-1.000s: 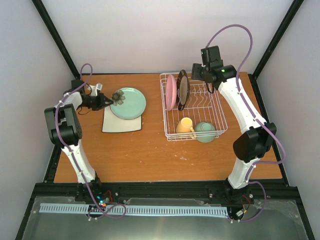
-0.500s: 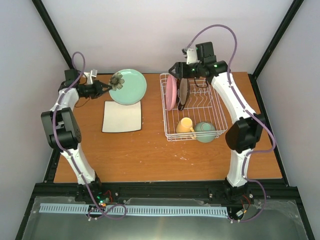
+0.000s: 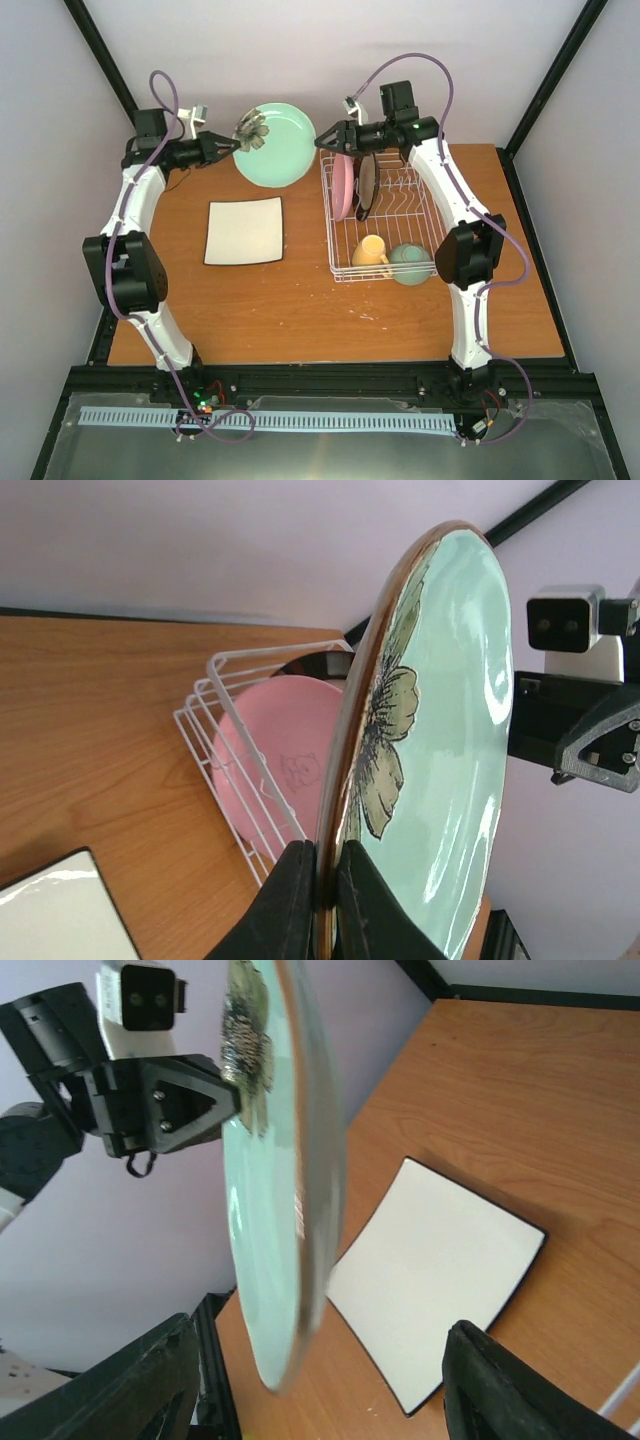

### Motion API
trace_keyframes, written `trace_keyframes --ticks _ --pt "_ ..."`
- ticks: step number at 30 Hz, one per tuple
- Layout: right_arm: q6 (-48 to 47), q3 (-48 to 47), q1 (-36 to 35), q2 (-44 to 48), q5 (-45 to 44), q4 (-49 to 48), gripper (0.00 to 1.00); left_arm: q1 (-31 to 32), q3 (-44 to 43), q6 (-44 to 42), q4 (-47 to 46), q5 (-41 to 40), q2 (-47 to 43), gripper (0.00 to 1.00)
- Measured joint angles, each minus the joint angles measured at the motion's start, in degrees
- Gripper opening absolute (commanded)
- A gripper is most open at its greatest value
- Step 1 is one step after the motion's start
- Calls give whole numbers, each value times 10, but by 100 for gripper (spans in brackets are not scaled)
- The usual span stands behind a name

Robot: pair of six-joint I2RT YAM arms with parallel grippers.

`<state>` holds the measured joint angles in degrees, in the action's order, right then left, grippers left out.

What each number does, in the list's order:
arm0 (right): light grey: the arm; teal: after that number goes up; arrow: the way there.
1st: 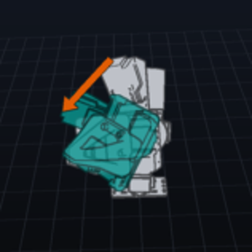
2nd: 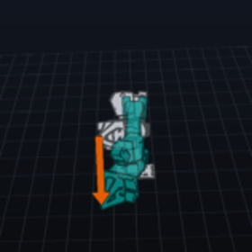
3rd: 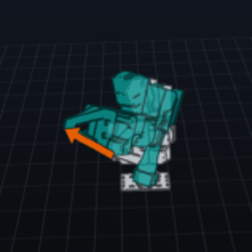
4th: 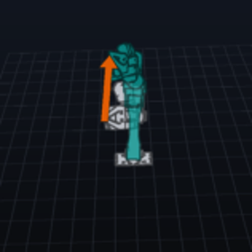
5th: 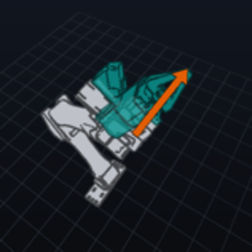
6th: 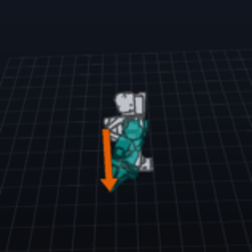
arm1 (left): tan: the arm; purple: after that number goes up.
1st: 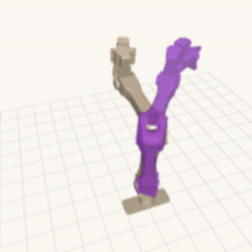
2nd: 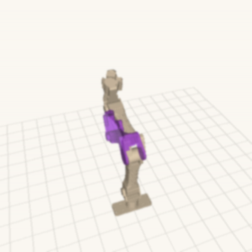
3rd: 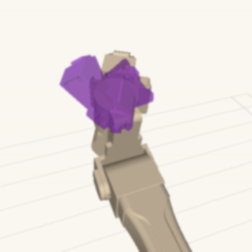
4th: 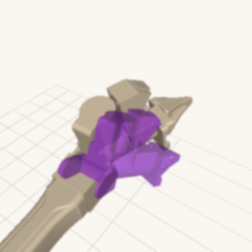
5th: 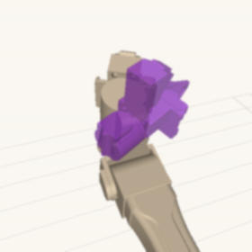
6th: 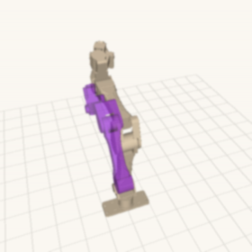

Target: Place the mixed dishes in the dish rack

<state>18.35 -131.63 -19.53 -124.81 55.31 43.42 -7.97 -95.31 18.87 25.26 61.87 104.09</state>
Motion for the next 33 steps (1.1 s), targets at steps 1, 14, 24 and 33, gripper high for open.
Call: trace_keyframes --ticks 1,14,24,33 --pt "4 0 0 0 7 -3 66 6 0 2 0 1 0 1" --pt "45 0 -8 -2 61 -44 58 52 0 37 -28 -3 0 1" --pt "75 0 -15 -22 89 -75 18 76 -19 68 -71 -6 10 0" --pt "77 9 -5 -21 48 -83 3 87 -48 77 -80 -14 34 24"
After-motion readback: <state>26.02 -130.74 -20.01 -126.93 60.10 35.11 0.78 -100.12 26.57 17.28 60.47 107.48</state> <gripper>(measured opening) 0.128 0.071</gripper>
